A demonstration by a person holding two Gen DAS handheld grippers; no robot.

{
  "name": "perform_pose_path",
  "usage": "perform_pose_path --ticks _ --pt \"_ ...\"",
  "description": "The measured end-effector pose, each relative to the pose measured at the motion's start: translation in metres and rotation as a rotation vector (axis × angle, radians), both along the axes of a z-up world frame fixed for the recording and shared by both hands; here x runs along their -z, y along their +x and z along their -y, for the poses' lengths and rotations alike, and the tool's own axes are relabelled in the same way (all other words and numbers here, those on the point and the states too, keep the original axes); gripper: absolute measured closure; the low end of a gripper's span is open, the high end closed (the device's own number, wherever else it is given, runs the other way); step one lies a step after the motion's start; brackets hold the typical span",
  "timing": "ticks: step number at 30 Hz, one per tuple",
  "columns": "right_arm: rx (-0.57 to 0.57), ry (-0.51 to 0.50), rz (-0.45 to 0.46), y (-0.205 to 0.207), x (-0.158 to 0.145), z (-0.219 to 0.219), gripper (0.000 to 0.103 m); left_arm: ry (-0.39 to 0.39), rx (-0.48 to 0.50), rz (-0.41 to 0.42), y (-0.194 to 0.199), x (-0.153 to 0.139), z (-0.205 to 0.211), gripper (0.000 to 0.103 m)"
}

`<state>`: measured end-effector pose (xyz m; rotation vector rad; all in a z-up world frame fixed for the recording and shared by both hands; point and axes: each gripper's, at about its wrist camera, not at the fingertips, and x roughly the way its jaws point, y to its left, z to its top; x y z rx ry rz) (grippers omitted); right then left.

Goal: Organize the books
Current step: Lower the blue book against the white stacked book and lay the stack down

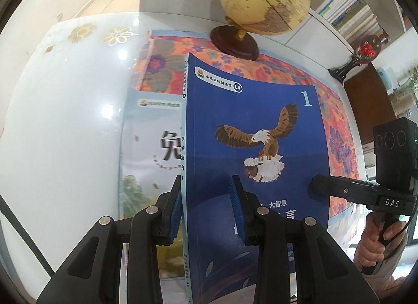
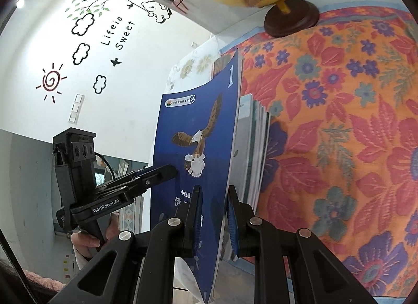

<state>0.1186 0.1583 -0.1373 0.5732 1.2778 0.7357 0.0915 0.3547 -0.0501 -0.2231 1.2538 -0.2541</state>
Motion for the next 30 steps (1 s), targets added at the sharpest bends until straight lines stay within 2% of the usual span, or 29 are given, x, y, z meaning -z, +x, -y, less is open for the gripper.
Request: perform_pose_path --ticks 15,21,30 --pt "-0.030 -0.025 -0.046 0.012 0.018 -0.033 0.083 -0.014 -0.064 -0.043 0.009 0.026 -0.032 0.072" --pt "-0.033 -0.035 -0.071 0.016 0.029 -0.043 0.083 0.005 -0.064 -0.050 0.014 0.035 -0.037 0.072" --pt "-0.019 -0.065 -0.088 0.021 0.040 -0.048 0.083 -0.036 -0.079 -0.060 0.016 0.037 -0.049 0.070"
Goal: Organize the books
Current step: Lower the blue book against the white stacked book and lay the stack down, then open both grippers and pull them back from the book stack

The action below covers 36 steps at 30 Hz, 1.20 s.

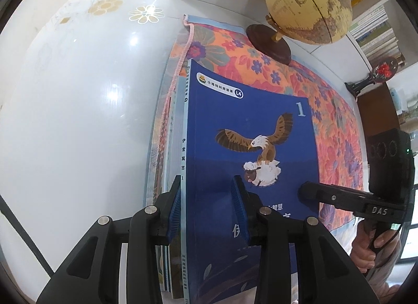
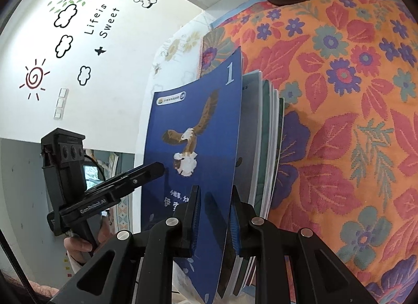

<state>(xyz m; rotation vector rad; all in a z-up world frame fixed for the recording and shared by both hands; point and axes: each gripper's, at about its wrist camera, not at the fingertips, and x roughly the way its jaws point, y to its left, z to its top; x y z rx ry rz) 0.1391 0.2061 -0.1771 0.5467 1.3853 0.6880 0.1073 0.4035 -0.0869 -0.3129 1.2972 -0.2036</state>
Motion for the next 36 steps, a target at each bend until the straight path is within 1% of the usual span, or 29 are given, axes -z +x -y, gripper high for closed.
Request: perform_pose_path --ticks 2,4,8,9,11,14,15,19,24,25,28,32,34,36 --pt "0.004 -0.018 -0.003 0.000 0.003 -0.001 0.083 0.011 -0.004 0.002 0.000 -0.001 -0.001 0.070" --pt "0.009 -0.013 -0.006 0.000 0.004 0.000 0.083 0.025 -0.005 0.005 -0.001 -0.002 -0.001 0.070" --pt "0.027 0.000 -0.014 0.000 0.005 0.002 0.083 0.022 -0.012 0.005 -0.001 -0.002 -0.003 0.070" --pt "0.028 0.000 -0.013 0.000 0.005 0.002 0.083 0.029 -0.015 0.005 -0.002 -0.003 -0.003 0.069" --pt "0.032 -0.003 -0.011 0.000 0.005 0.002 0.083 0.068 -0.020 0.009 -0.002 -0.004 -0.004 0.069" --pt "0.033 -0.013 -0.011 -0.002 0.004 0.003 0.083 0.050 -0.032 0.014 -0.004 -0.007 -0.009 0.069" --pt "0.035 -0.016 -0.011 -0.003 0.003 0.002 0.083 0.056 -0.033 0.015 -0.004 -0.007 -0.009 0.069" --pt "0.042 -0.040 -0.011 -0.006 0.001 0.001 0.083 0.145 -0.023 0.015 -0.007 -0.007 -0.005 0.069" --pt "0.060 -0.080 0.004 -0.008 -0.002 0.004 0.083 0.157 -0.028 0.010 -0.014 -0.007 -0.003 0.069" --pt "0.067 -0.101 0.011 -0.008 -0.004 0.006 0.083 0.167 -0.032 0.009 -0.016 -0.008 -0.002 0.069" --pt "0.085 -0.209 0.064 -0.008 -0.013 0.010 0.083 0.213 -0.037 0.011 -0.021 -0.015 0.003 0.069" --pt "0.069 -0.357 0.152 -0.018 -0.040 0.013 0.083 0.231 -0.029 0.029 -0.030 -0.034 0.014 0.069" --pt "0.065 -0.381 0.180 -0.028 -0.056 0.017 0.083 0.250 -0.026 0.044 -0.036 -0.048 0.021 0.069" --pt "0.078 -0.372 0.204 -0.040 -0.076 0.027 0.083 0.287 -0.024 0.066 -0.045 -0.065 0.033 0.066"
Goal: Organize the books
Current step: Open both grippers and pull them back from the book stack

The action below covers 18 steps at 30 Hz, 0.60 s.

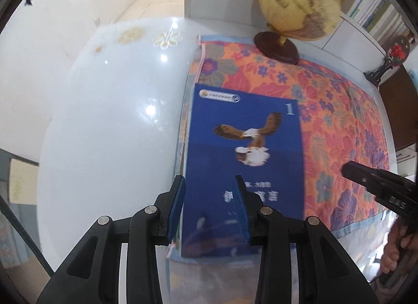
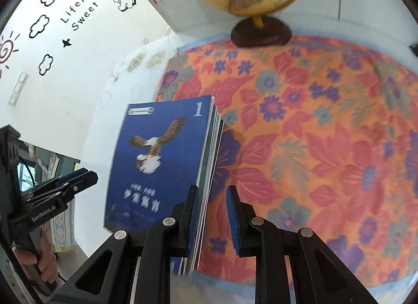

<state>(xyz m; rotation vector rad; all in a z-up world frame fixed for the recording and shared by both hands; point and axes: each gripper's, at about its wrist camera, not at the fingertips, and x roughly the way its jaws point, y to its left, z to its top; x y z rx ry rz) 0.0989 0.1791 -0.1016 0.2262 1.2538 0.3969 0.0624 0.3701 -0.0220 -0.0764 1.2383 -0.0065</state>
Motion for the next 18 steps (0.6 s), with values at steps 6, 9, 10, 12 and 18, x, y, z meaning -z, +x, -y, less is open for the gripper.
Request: perform_pose_path --ticks 6,9,10,12,18 --pt "0.043 -0.004 0.072 -0.042 -0.058 0.032 0.077 -0.018 0.027 0.037 -0.020 -0.042 0.035 0.066" --pt "0.056 -0.073 0.140 -0.068 -0.085 0.045 0.074 0.038 0.048 0.096 -0.036 -0.066 0.058 0.061" --pt "0.061 -0.094 0.162 -0.077 -0.093 0.049 0.069 0.057 0.058 0.115 -0.041 -0.073 0.065 0.060" --pt "0.087 -0.129 0.200 -0.092 -0.110 0.060 0.049 0.056 0.077 0.153 -0.052 -0.085 0.079 0.055" --pt "0.185 -0.194 0.388 -0.134 -0.150 0.084 0.023 -0.011 0.072 0.253 -0.081 -0.106 0.111 0.027"
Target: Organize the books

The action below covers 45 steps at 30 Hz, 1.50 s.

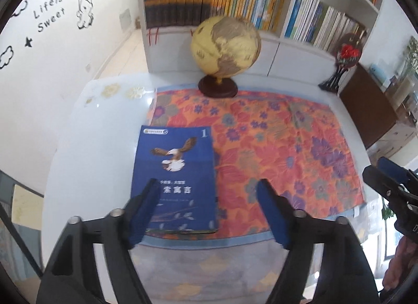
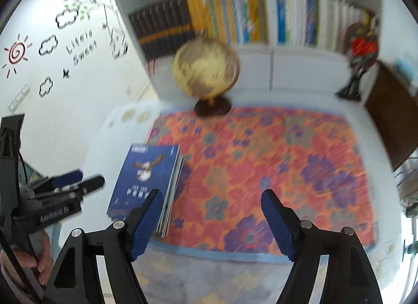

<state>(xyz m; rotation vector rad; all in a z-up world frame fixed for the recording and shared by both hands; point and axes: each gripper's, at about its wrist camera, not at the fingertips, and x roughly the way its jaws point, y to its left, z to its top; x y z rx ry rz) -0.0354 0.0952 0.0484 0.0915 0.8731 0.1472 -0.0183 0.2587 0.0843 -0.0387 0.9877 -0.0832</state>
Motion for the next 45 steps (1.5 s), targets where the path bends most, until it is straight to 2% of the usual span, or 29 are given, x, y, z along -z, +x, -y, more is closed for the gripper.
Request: perform_pose_path --ticks 1,3,7,11,19,35,45 --pt "0.019 -0.015 0.030 -0.005 -0.002 0.003 0.019 -0.006 -0.009 0.020 -0.005 -0.001 0.005 0.027" --pt "0.030 -0.016 0.057 -0.010 -0.002 0.007 0.018 -0.005 -0.028 0.024 -0.010 0.003 0.013 0.026" --pt "0.029 0.022 0.053 -0.016 0.010 0.012 0.018 -0.016 -0.095 0.004 -0.018 0.021 0.021 0.026" --pt "-0.002 -0.020 0.057 -0.019 0.019 0.006 0.018 -0.003 -0.131 -0.014 -0.021 0.030 0.025 0.026" --pt "-0.041 0.001 0.036 -0.011 0.026 0.004 0.018 0.032 -0.164 -0.020 -0.018 0.031 0.026 0.026" --pt "-0.030 -0.014 -0.021 0.006 0.040 0.007 0.018 0.074 -0.105 -0.073 -0.001 0.046 0.037 0.026" --pt "-0.042 -0.030 -0.037 0.011 0.044 0.004 0.018 0.079 -0.133 -0.070 0.001 0.050 0.029 0.025"
